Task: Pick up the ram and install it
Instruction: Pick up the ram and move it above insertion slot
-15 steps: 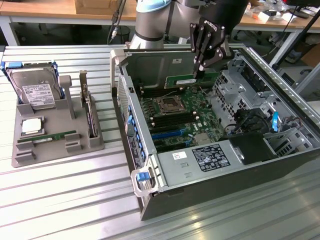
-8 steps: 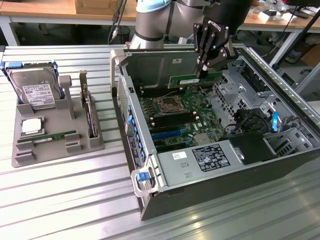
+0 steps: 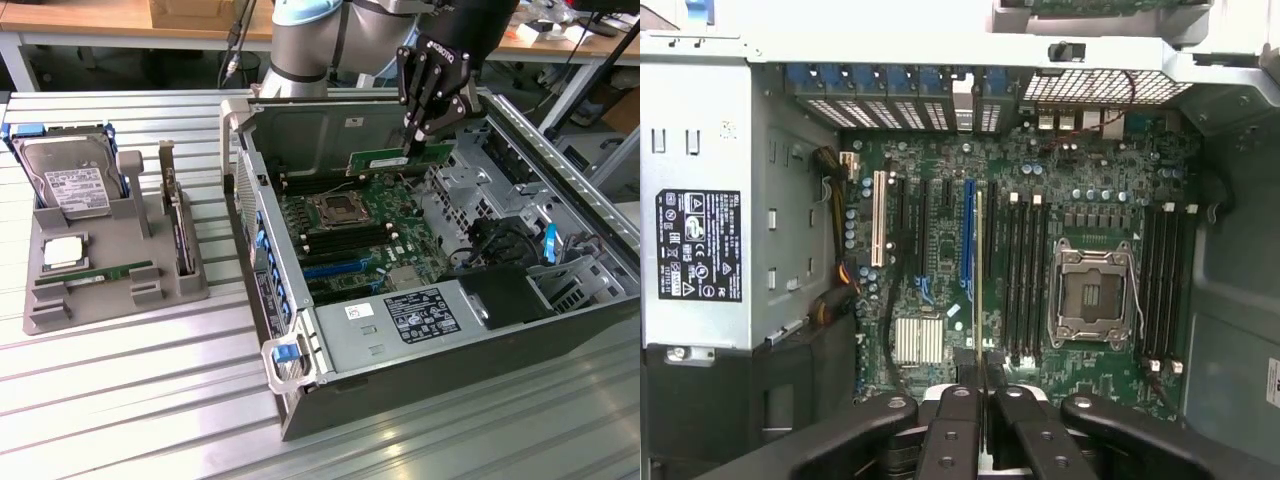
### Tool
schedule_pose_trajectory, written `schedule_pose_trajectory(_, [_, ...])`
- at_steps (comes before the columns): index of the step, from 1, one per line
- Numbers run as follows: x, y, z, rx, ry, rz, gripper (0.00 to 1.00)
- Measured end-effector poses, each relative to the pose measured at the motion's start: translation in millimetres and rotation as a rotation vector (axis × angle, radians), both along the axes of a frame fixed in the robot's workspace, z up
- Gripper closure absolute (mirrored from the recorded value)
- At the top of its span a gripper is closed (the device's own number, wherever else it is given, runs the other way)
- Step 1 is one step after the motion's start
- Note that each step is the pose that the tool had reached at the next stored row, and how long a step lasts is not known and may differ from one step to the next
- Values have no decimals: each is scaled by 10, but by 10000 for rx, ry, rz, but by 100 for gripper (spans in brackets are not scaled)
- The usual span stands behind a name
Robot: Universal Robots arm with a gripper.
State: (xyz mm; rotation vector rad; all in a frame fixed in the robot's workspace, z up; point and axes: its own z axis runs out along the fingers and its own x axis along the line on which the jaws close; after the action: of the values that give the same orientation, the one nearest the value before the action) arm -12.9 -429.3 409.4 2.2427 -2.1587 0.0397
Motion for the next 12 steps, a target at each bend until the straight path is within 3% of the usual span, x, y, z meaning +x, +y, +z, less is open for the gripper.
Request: schedule_pose_trajectory(12, [186,0,-1,-8,1,6,88])
